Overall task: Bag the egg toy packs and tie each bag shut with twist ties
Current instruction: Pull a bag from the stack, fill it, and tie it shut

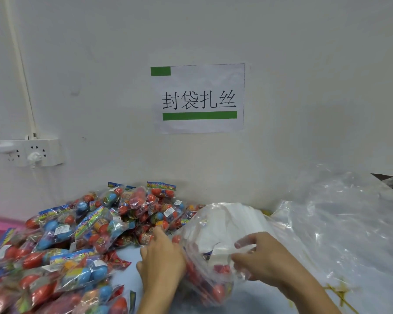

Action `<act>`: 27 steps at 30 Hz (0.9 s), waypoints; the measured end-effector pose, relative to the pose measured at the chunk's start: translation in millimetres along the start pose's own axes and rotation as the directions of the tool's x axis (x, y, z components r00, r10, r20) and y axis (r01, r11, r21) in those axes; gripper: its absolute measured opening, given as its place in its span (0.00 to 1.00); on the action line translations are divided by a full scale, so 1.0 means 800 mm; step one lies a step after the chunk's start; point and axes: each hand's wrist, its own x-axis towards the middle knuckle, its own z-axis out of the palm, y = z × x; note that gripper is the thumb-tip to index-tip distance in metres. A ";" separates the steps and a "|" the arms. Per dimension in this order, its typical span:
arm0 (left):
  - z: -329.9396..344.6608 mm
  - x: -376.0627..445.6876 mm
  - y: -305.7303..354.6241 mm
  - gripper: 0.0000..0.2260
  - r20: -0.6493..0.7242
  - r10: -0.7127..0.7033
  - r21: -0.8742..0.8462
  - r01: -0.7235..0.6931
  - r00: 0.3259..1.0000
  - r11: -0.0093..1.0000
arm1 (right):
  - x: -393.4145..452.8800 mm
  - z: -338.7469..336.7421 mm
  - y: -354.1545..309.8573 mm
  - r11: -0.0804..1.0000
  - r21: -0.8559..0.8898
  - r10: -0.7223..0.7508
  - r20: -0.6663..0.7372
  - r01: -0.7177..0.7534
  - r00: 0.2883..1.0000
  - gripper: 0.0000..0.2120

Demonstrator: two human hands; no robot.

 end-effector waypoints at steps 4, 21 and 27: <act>-0.010 -0.004 0.012 0.15 -0.250 0.155 -0.488 -0.263 0.956 0.832 | -0.001 0.001 -0.004 0.997 0.066 -0.043 -0.109 0.050 0.993 0.16; -0.035 -0.005 0.022 0.20 -0.367 0.104 -0.732 -0.356 0.925 0.581 | 0.008 -0.012 -0.009 0.774 0.479 -0.279 -0.327 0.413 0.903 0.16; -0.035 -0.017 0.033 0.21 -0.446 0.157 -0.747 -0.463 0.881 0.476 | 0.006 -0.011 -0.010 0.734 0.380 -0.316 -0.543 0.563 0.778 0.12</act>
